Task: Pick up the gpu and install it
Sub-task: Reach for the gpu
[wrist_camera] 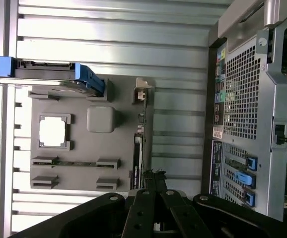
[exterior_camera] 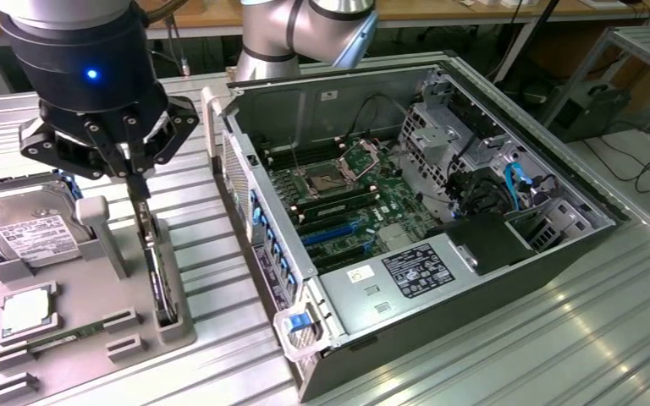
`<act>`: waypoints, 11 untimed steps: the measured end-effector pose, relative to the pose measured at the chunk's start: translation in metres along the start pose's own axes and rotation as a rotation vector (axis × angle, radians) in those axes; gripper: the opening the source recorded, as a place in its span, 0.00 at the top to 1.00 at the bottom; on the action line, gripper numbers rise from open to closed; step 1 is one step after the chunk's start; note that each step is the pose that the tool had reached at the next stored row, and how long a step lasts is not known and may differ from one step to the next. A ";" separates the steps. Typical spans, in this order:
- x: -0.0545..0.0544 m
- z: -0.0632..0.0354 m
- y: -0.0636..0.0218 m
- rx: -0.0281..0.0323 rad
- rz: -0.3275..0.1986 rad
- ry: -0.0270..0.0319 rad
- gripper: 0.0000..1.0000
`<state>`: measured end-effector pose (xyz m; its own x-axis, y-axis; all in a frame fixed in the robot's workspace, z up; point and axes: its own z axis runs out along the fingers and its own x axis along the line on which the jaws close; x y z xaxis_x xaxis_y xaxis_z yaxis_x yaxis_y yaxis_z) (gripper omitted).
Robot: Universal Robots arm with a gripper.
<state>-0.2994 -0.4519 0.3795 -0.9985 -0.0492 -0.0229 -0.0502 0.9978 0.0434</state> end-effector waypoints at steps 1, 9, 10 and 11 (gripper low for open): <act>0.004 0.0003 0.0002 0.0000 0.001 -0.0001 0.89; 0.017 0.0014 0.0007 0.0001 0.005 -0.0002 0.89; 0.017 0.0015 0.0007 0.0001 0.005 -0.0002 0.89; 0.017 0.0014 0.0008 0.0001 0.005 -0.0002 0.89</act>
<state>-0.3162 -0.4519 0.3777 -0.9988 -0.0442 -0.0229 -0.0452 0.9980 0.0434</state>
